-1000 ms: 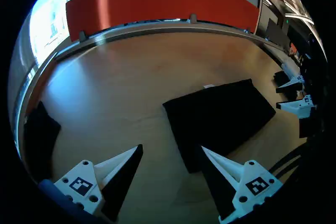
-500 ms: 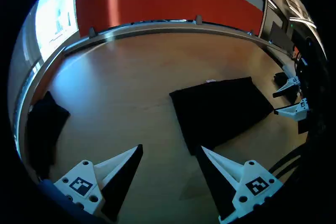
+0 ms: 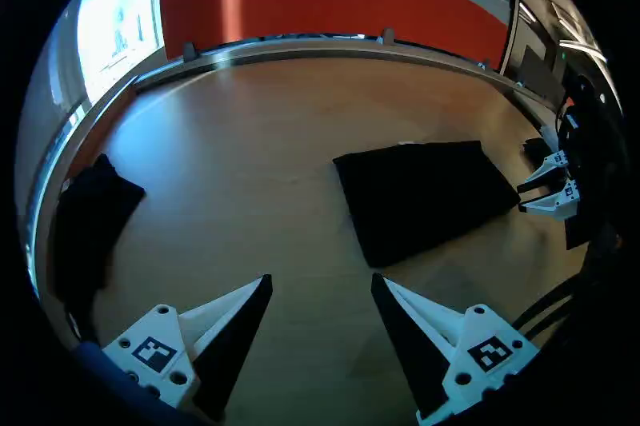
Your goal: Fold towel
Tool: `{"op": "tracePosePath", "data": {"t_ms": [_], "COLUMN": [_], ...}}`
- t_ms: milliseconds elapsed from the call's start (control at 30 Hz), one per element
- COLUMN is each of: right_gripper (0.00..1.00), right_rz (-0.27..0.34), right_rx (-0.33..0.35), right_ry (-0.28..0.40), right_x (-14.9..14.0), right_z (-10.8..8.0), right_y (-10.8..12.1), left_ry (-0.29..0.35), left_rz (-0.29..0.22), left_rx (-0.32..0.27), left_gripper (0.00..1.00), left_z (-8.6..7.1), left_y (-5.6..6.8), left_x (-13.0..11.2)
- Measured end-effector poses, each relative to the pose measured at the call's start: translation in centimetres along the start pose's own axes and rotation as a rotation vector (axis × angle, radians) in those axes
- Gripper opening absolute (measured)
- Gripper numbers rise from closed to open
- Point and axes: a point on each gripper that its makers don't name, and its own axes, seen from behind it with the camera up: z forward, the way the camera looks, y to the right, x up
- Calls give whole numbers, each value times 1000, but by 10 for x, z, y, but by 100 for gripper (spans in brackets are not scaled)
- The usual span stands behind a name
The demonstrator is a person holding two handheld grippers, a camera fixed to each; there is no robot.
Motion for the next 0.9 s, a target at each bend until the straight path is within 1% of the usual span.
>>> {"op": "tracePosePath", "data": {"t_ms": [267,533,567,667,900], "right_gripper": [48,13,10,7,6], "right_rz": [-16,-22,-22,-26,-46], "right_rx": [16,23,22,25,12], "right_ry": [-15,-8,-5,3,19], "right_x": [-4,-2,-1,2,10], "right_z": [2,2,2,1,-3], "right_y": [0,-2,-2,-4,-5], "left_ry": [-1,-2,-2,-1,0], "left_rz": [3,7,8,10,10], "left_rx": [5,5,5,5,5], "left_gripper": [92,92,92,92,92], "left_z": [-4,-5,-6,-6,-9], "left_y": [-2,-1,-1,-1,-3], "left_x": [-3,-4,-4,-4,-5]}}
